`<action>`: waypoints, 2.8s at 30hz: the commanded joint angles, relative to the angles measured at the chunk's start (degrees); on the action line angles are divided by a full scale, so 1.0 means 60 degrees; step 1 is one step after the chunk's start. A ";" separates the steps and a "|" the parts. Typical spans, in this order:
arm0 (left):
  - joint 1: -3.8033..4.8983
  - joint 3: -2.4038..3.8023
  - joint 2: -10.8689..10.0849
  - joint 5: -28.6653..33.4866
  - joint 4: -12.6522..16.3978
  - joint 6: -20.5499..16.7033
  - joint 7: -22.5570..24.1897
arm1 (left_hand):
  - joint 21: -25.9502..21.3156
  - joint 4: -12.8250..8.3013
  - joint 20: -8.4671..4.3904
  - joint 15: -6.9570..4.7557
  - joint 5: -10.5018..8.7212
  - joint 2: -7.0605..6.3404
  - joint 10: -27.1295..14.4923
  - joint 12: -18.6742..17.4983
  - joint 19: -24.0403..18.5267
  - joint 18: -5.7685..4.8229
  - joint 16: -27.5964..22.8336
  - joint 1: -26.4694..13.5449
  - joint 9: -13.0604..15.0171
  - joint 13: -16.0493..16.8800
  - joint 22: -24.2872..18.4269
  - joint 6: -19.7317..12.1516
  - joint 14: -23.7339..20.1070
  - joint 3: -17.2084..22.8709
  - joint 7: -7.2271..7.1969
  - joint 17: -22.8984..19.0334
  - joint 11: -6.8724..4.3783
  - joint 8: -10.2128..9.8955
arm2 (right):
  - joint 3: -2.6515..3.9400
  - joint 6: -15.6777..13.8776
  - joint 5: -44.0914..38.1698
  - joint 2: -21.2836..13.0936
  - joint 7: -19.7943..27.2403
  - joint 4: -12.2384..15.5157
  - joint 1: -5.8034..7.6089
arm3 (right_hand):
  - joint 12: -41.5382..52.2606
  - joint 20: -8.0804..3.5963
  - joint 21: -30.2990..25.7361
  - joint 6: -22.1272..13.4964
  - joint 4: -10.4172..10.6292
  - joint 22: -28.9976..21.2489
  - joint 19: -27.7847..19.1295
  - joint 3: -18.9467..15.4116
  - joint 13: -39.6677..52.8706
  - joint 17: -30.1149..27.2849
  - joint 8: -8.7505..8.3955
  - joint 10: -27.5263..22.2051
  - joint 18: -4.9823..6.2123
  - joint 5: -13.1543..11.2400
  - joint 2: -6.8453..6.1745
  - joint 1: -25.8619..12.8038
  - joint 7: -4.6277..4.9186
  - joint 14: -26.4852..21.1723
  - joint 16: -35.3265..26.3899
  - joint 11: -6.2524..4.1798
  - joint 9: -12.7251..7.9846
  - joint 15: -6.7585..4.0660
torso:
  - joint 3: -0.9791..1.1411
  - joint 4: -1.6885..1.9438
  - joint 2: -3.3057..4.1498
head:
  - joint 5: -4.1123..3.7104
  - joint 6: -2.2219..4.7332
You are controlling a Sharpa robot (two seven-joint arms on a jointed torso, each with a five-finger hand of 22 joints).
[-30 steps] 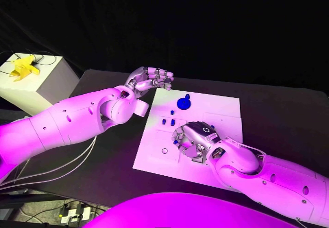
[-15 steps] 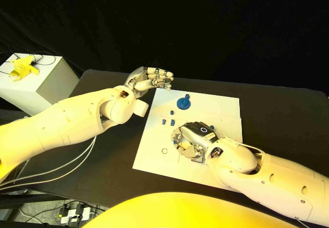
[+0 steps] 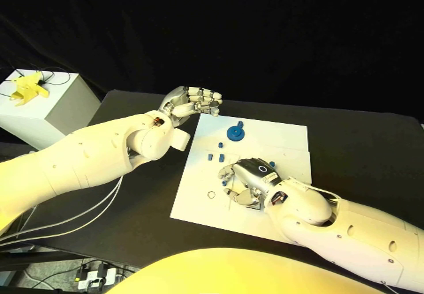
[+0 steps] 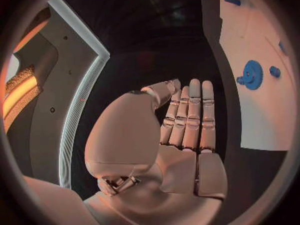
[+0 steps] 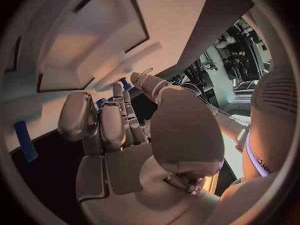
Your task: Assemble the parts on the task board
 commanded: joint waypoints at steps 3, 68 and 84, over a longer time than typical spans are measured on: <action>0.0001 0.0007 0.0018 0.0058 0.0017 0.0097 0.0097 | 0.0050 -0.0046 0.0027 0.0001 -0.0003 0.0030 -0.0049 0.0045 -0.0070 0.0050 0.0057 -0.0087 -0.0009 0.0011 0.0020 -0.0048 -0.0029 0.0006 0.0049 0.0014 0.0006 -0.0001 | -0.0006 -0.0242 0.0073 -0.0128 -0.0146 0.0110 -0.0014 | 0.0136 0.0006 -0.0369 -0.0155 0.0068 -0.0149 -0.0123 -0.0399 -0.0008 -0.0339 -0.0149 -0.0322 0.0132 -0.0061 0.0015 0.0147 0.0024 -0.0119 -0.0248 0.0027 -0.0047 0.0040 | -0.0001 -0.0004 -0.0002 | -0.0022 0.0001; -0.0003 0.0002 0.0114 0.0096 -0.0266 0.0265 0.0097 | 0.0051 -0.0001 0.0060 0.0009 -0.0006 0.0080 -0.0030 0.0113 -0.0064 0.0072 0.0098 -0.0189 -0.0014 0.0020 0.0022 -0.0070 -0.0017 -0.0007 0.0055 0.0036 0.0007 0.0013 | 0.0022 0.2342 0.1116 -0.2190 0.0788 0.0044 0.1966 | 0.1294 -0.0136 0.0666 0.0383 0.0785 0.0440 0.0355 -0.1161 -0.0161 0.0315 -0.0316 -0.0214 -0.0054 -0.1397 0.0111 0.0545 -0.0118 0.0276 0.0639 -0.0145 -0.0054 -0.0096 | -0.0011 -0.0002 -0.0004 | -0.0536 0.0001; -0.0004 0.0002 0.0103 0.0157 -0.0286 0.0355 -0.0003 | -0.0058 0.0171 0.0114 0.0037 -0.0014 0.0142 -0.0088 0.0149 -0.0064 0.0089 0.0118 -0.0411 -0.0013 0.0015 -0.0050 -0.0095 -0.0054 -0.0014 0.0054 0.0051 0.0017 0.0036 | 0.0000 0.2018 0.1032 -0.2022 0.0507 -0.0011 0.1878 | 0.1530 -0.0163 0.0821 0.0953 0.1069 0.0543 0.0407 -0.0624 -0.0139 0.0347 -0.0102 0.0288 -0.0080 -0.1367 0.0742 0.0834 -0.0160 0.0294 0.0730 -0.0186 0.0027 -0.0132 | -0.0009 -0.0002 -0.0007 | -0.0528 0.0001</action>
